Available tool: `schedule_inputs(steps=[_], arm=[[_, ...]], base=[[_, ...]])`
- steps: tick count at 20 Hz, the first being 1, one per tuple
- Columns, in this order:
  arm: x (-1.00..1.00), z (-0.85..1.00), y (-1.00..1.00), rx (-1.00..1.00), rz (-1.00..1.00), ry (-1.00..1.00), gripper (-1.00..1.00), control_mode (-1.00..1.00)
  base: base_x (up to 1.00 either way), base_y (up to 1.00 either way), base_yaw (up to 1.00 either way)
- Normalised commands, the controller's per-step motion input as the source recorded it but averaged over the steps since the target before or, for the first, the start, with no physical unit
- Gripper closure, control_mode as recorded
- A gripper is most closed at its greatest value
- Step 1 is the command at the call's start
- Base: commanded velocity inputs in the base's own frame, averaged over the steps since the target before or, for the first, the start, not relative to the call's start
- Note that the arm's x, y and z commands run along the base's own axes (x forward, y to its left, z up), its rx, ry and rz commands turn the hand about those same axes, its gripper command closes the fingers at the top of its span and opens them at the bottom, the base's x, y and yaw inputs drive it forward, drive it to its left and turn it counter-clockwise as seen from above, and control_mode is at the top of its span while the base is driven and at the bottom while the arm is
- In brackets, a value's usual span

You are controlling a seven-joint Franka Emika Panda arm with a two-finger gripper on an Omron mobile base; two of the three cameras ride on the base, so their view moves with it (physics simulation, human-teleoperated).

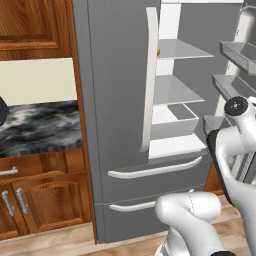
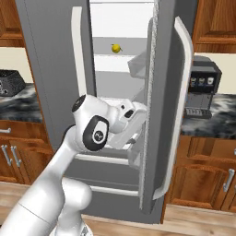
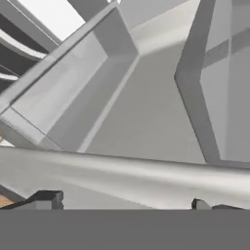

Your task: Retrieve a lemon from the fridge and place it on the cutting board with the fish.

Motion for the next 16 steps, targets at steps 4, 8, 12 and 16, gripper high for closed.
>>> schedule_inputs(steps=[4, 8, 12, 16], arm=[[-0.02, 0.02, -0.87, 0.03, 0.00, 0.00, -1.00, -1.00], [-0.59, 0.19, -0.03, -0.06, -0.01, -0.04, -1.00, -1.00], [-0.43, 0.15, 0.94, -0.20, -0.10, 0.01, -1.00, -1.00], [0.12, -0.04, 1.00, -0.04, -0.24, 0.11, -1.00, -1.00]], base=[[0.00, 0.00, 0.00], [0.00, 0.00, 0.00], [0.00, 0.00, 0.00], [0.00, 0.00, 0.00]])
